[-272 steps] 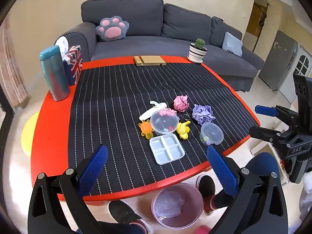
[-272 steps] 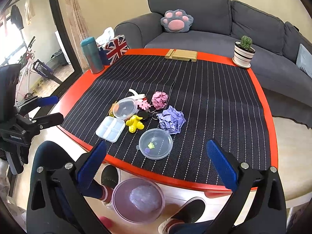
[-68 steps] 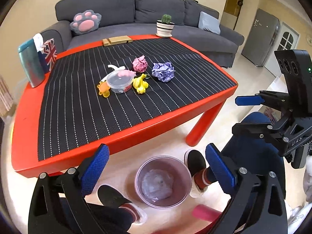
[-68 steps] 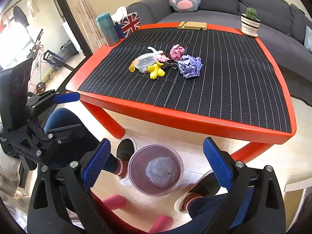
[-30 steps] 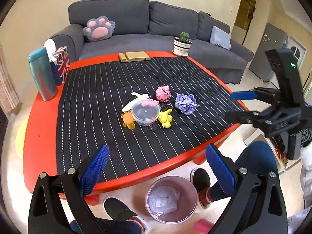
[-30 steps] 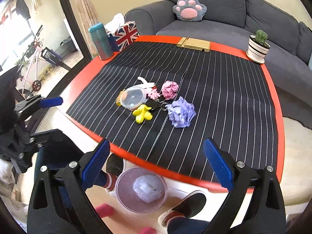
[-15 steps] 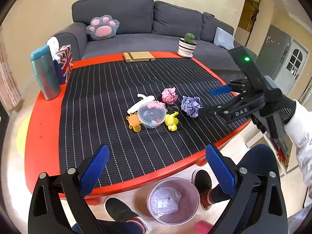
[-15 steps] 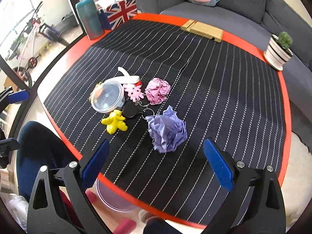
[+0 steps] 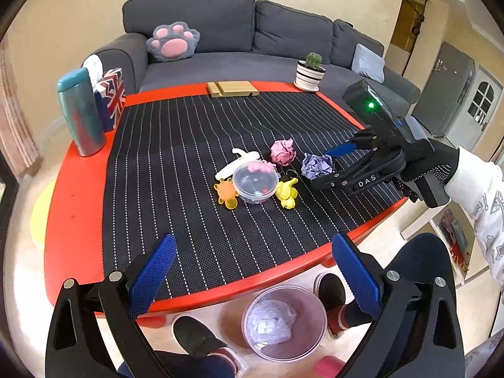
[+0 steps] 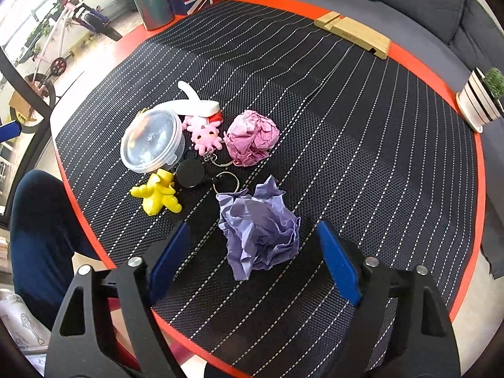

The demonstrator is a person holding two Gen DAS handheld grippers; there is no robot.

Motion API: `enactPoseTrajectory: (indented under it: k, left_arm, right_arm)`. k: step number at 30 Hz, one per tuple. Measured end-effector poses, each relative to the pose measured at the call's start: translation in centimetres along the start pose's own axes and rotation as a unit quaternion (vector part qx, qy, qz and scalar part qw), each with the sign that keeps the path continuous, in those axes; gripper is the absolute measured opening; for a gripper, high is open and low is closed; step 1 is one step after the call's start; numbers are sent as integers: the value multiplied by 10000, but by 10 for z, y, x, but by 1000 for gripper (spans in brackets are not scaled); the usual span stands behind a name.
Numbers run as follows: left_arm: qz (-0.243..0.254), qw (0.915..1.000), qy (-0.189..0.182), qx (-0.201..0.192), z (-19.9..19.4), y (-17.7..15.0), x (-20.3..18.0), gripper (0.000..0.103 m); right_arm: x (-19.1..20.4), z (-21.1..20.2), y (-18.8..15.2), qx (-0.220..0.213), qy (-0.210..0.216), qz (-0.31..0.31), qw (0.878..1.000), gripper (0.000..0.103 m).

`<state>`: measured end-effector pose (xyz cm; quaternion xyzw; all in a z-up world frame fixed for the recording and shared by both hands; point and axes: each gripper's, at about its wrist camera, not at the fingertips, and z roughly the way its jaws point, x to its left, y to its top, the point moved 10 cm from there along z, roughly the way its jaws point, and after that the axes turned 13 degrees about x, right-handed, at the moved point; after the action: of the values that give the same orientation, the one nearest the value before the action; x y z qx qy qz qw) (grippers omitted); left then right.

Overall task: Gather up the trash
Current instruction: 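Reach the right gripper to the crumpled purple paper and grasp it, then grasp the white plastic piece with the left gripper while the right holds the purple paper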

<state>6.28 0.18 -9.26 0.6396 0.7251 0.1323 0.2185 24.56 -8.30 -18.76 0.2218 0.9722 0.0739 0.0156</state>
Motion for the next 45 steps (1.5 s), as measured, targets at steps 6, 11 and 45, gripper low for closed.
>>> enactPoseTrajectory:
  k: [6, 11, 45]
  left_arm:
    - [-19, 10000, -22, 40, 3, -1, 1, 95]
    - [-51, 10000, -31, 46, 5, -2, 3, 95]
    - [-346, 9982, -321, 358, 33, 66, 18, 95]
  right_arm:
    - [3, 6, 4, -19, 6, -33, 10000, 66]
    - [2, 7, 7, -37, -2, -9, 10000, 54]
    - [27, -57, -47, -1087, 535, 998, 9876, 42]
